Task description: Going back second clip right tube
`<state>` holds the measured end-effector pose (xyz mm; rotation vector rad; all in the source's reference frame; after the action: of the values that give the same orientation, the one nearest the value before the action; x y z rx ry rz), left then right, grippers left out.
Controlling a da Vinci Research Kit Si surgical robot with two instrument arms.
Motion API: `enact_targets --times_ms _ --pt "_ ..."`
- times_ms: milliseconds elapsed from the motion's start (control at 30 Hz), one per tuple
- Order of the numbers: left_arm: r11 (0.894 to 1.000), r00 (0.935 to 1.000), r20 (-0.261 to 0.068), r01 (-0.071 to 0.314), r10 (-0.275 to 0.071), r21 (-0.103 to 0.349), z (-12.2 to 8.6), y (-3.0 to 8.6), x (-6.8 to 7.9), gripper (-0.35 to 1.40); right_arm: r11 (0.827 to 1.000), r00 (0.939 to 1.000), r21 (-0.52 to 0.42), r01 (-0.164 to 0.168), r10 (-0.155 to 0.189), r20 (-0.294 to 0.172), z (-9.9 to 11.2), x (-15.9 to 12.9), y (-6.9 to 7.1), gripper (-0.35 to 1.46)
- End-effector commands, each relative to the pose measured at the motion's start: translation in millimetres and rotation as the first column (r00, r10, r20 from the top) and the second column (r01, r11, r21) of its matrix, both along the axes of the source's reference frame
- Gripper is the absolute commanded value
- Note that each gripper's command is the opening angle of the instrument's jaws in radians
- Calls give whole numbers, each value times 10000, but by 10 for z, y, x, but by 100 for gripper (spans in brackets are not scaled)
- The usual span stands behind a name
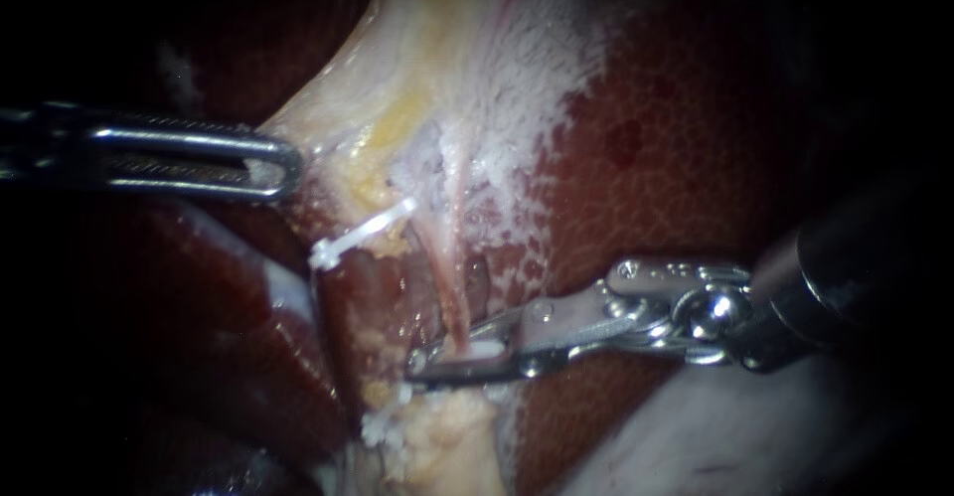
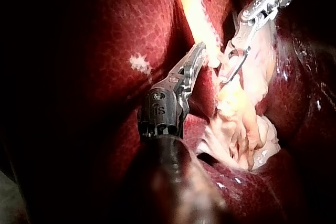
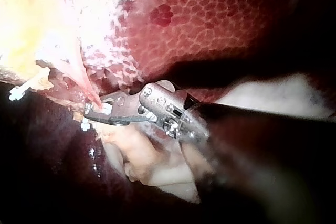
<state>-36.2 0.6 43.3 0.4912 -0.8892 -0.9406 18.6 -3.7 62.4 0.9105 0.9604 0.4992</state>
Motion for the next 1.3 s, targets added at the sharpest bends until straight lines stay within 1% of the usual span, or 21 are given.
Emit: enact_targets --times_ms 33,233,267,333,367,400,467,600,800,867,967,1000,1033,1167,1300 --pt "10000 10000 1 -1 1 0 0 0 0 -35 10000 10000 -1 -1 1 1 0 0 0 -35" --pt "10000 10000 2 -1 1 1 0 0 0 -35 10000 10000 3 38 -38 17 0 0 0 -34" --pt "10000 10000 1 0 0 1 0 0 0 -35 10000 10000 69 -5 5 -6 0 0 0 -20" --pt "10000 10000 1 0 0 1 0 0 0 -35 9999 9999 -145 -29 27 -141 1 1 0 2" --pt "10000 10000 1 0 0 0 0 0 0 -35 9995 9997 -302 -28 21 -234 1 1 0 10" --pt "10000 10000 1 0 0 0 0 0 0 -35 9990 9994 -448 -5 -10 -335 1 2 0 15" --pt "10000 10000 0 1 -1 -1 0 0 0 -35 9981 9991 -617 -79 53 -429 0 3 1 29" --pt "10000 10000 0 0 0 -3 0 -1 0 -35 9939 9979 -1098 -74 4 -643 0 5 2 44" --pt "10000 10000 1 -3 3 -3 0 -1 1 -35 9711 9916 -2385 139 -440 -1213 -1 6 3 54" --pt "10000 10000 1 -3 3 -3 0 -1 1 -35 9636 9905 -2671 110 -470 -1289 -1 6 3 56" --pt "10000 10000 1 -4 4 -4 0 -1 1 -35 9425 9893 -3340 -55 -437 -1394 -1 5 3 60" --pt "10000 10000 2 -4 4 -4 0 -1 1 -35 9351 9897 -3540 -154 -362 -1388 -1 5 4 60" --pt "10000 10000 1 -4 4 -4 0 -1 2 -35 9310 9894 -3646 -178 -361 -1404 -1 5 5 60" --pt "10000 10000 1 -3 3 -4 -1 -1 1 -35 9308 9900 -3648 -220 -307 -1380 -2 6 6 60" --pt "10000 10000 -1 0 0 -4 -1 -1 1 -35 9294 9905 -3681 -259 -258 -1349 -1 10 2 60"
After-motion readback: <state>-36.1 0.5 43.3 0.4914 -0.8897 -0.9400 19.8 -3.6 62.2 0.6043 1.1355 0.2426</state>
